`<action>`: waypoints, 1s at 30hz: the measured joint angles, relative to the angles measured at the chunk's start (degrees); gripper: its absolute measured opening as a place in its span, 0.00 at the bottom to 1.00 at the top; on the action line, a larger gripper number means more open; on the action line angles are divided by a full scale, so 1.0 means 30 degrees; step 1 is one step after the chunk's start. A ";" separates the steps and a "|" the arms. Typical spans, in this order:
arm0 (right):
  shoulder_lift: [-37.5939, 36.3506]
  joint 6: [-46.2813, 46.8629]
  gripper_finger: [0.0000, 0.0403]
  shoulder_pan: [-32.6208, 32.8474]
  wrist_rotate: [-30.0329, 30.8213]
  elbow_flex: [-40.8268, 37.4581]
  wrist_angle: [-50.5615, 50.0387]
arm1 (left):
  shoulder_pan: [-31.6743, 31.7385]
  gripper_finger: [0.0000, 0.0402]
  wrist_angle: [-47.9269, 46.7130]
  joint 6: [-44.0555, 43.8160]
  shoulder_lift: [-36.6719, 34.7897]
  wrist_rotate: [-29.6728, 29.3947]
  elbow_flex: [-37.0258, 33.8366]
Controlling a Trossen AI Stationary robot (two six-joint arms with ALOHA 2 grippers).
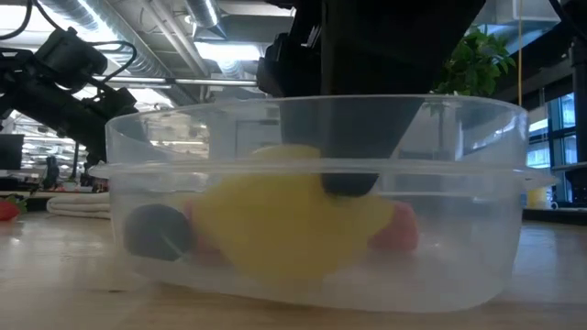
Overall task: Pick and placing Produce into tupperware
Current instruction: Put the top lemon into the transparent bin, then put the red raspberry into the transparent bin
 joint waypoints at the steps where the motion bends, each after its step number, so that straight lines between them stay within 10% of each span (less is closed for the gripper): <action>1: 0.0000 0.0014 0.72 0.0000 0.0000 0.0000 0.0000 | 0.0006 0.62 0.0000 0.0000 -0.0001 0.0000 -0.0006; 30: -0.0962 -0.0333 0.75 -0.1368 0.0729 0.2302 -0.4546 | -0.0001 0.62 -0.0007 -0.0109 -0.0001 0.0087 0.0001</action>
